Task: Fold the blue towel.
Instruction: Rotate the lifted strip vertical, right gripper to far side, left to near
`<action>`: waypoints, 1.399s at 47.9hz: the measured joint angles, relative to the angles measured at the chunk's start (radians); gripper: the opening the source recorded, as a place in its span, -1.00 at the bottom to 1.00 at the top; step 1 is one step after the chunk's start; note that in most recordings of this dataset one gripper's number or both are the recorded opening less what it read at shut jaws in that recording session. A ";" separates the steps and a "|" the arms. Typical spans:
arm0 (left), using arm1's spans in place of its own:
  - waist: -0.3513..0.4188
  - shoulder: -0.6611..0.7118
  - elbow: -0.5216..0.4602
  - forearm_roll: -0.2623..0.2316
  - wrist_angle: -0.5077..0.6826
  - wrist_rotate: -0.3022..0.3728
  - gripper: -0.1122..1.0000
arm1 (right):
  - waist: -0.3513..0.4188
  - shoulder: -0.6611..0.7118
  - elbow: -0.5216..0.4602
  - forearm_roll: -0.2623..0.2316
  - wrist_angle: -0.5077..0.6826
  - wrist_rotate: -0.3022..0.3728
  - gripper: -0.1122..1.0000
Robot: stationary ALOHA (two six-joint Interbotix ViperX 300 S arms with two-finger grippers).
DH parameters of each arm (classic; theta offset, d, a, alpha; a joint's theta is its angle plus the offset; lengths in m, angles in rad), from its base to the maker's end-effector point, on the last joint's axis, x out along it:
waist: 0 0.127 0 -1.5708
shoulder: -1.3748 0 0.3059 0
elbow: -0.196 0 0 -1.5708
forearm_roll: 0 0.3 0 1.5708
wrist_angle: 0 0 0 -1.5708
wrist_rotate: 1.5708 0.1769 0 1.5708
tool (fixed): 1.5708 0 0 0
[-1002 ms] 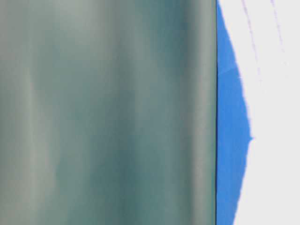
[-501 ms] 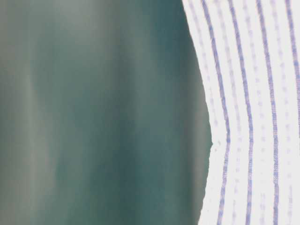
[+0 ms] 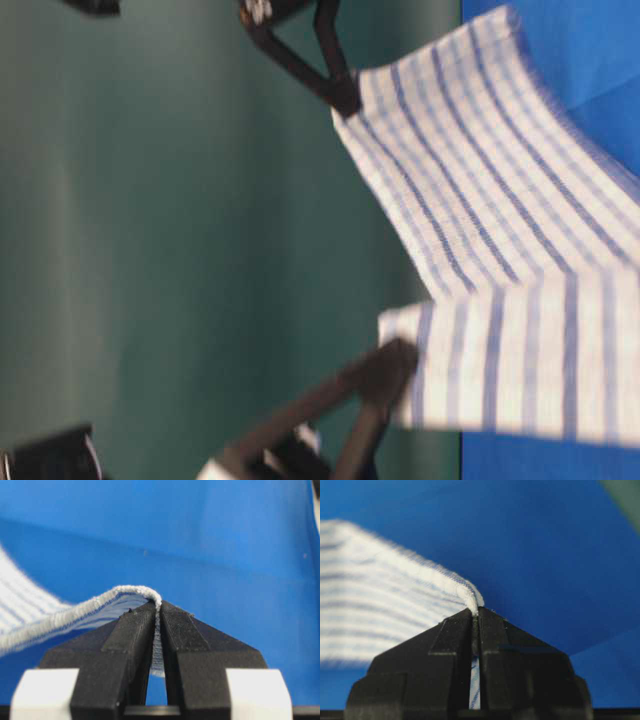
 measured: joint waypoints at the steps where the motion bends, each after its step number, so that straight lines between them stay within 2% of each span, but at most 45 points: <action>1: -0.002 0.014 -0.014 0.000 -0.003 0.002 -0.75 | -0.008 0.009 -0.009 0.000 0.000 -0.006 -0.35; 8: -0.005 0.097 -0.092 0.002 -0.052 0.012 -0.75 | -0.048 0.067 -0.071 0.000 0.000 -0.040 -0.35; 23: -0.011 0.264 -0.196 0.003 -0.273 0.014 -0.75 | -0.114 0.120 -0.141 -0.002 -0.012 -0.094 -0.35; 39: -0.023 0.380 -0.296 0.002 -0.347 0.014 -0.75 | -0.155 0.127 -0.150 -0.002 -0.015 -0.103 -0.35; 53: -0.032 0.425 -0.298 0.002 -0.474 0.005 -0.75 | -0.161 0.169 -0.158 -0.002 -0.014 -0.104 -0.35; 67: -0.044 0.460 -0.253 -0.040 -0.583 -0.002 -0.75 | -0.166 0.279 -0.201 -0.002 0.021 -0.112 -0.35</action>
